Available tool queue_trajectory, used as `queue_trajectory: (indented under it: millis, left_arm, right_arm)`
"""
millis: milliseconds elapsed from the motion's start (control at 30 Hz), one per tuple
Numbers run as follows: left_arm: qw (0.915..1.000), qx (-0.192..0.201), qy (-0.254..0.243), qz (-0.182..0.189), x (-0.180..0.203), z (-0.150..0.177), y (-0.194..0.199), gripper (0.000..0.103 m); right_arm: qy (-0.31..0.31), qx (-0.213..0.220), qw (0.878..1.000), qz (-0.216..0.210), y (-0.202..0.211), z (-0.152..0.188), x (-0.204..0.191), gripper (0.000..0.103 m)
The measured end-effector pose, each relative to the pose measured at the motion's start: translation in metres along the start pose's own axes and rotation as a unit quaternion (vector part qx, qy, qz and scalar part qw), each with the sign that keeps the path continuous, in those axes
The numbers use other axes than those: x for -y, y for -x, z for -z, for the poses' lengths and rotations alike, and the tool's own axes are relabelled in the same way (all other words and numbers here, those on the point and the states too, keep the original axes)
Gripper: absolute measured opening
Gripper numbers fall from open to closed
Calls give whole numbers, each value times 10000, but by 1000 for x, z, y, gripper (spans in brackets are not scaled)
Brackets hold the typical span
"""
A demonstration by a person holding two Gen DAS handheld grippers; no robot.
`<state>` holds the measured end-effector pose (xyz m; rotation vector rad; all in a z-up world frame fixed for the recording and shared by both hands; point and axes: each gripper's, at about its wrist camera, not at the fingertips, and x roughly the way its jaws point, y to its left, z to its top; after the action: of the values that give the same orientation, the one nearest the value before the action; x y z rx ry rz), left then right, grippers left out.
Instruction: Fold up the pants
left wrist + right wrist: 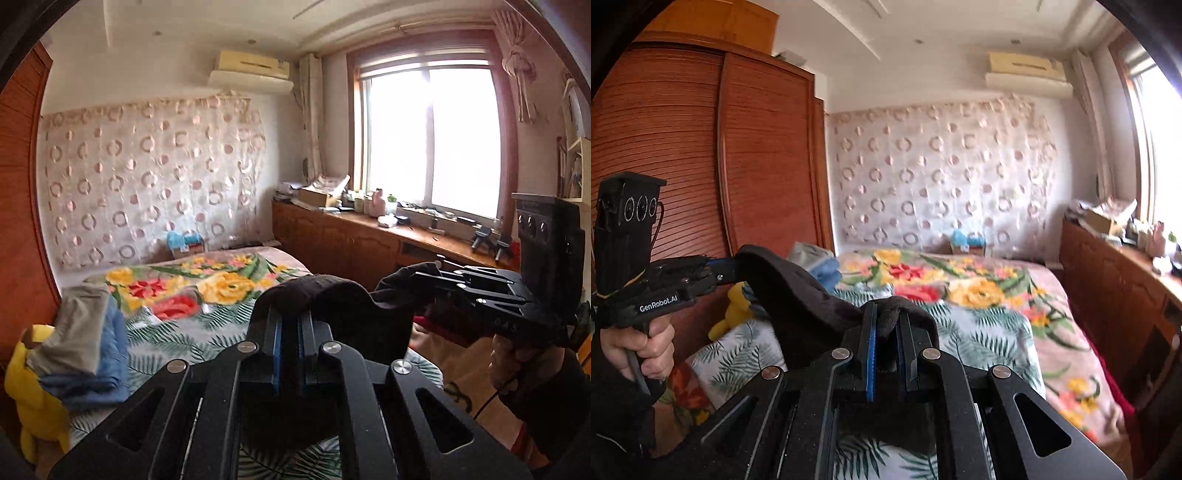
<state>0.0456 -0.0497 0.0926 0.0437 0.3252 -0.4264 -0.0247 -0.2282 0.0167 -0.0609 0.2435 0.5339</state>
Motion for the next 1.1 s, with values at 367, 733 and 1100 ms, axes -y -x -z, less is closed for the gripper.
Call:
queue_trajectory:
  millis: [367,733,1100]
  left_arm:
    - [9977,-229,219,-605,-59,-7,-82,7]
    - [9960,-76,-77,-886,-77,-28,-96,7]
    - [9918,-1093,229,-617,-56,81,-86,7]
  right_arm:
    - [160,-366,9992,-80,-100,-20,35,8]
    - [208,37,9997,133,-152,-67,31,8]
    - [-153,-1194,9927,-95,-155,19,10,8]
